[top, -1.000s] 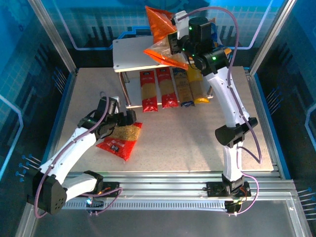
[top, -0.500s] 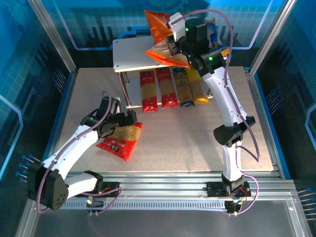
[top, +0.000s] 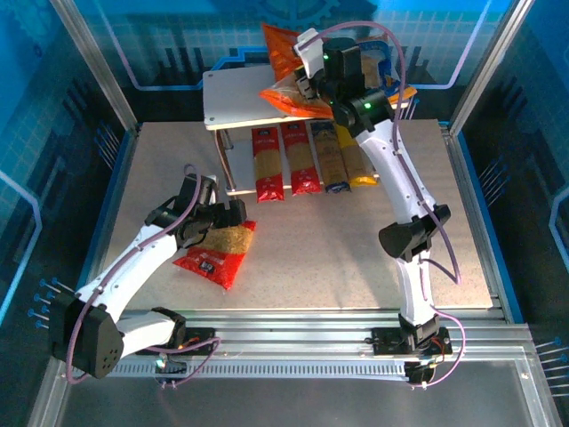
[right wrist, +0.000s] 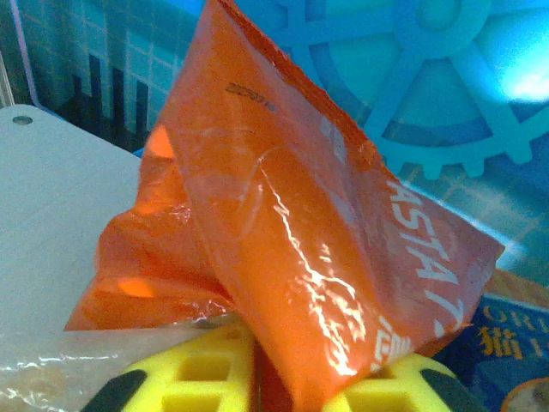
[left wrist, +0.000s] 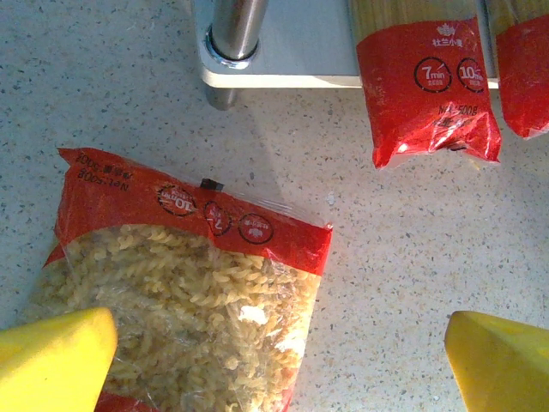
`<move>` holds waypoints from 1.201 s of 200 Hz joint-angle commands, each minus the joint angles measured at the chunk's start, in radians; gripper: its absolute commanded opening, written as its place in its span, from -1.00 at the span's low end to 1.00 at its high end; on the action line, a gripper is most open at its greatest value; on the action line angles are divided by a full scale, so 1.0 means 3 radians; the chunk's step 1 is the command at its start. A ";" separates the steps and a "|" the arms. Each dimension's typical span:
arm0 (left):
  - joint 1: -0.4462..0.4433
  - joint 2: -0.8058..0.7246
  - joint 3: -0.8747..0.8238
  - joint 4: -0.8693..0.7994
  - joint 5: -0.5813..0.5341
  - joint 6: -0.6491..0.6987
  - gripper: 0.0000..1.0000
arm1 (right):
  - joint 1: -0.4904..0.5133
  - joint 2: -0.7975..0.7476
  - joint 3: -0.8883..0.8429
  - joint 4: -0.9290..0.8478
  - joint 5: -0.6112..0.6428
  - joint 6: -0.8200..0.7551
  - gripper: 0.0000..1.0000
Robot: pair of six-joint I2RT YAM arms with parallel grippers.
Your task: Place and organize the pasta boxes and bags onto the shelf
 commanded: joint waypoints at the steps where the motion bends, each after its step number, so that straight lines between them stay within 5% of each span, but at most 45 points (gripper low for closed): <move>1: 0.0033 -0.0078 0.0052 -0.0020 0.0008 0.0060 0.98 | 0.0006 0.0018 0.0113 -0.0035 -0.0058 0.0088 -0.40; 30: 0.0034 -0.0093 0.0055 -0.0025 0.0024 0.0058 0.99 | -0.0009 -0.0080 0.0090 -0.0104 -0.0202 0.0260 0.48; 86: 0.0034 -0.0139 0.0054 -0.0038 0.0028 0.0051 0.99 | -0.0044 -0.0727 -0.0576 0.0248 -0.0678 0.0769 0.78; 127: 0.0034 -0.0165 0.0056 -0.0051 0.0032 0.0059 0.99 | -0.0053 -0.1565 -0.1799 0.0844 -0.0789 0.1078 0.76; 143: 0.0033 -0.0165 0.0069 -0.0058 0.0035 0.0061 0.99 | -0.0062 -0.1823 -0.2104 0.0821 -0.0750 0.1211 0.49; 240: 0.0034 -0.0231 0.0133 -0.0078 0.0071 0.0051 0.99 | -0.0238 -0.1683 -0.2114 0.0053 -0.1015 0.1584 0.16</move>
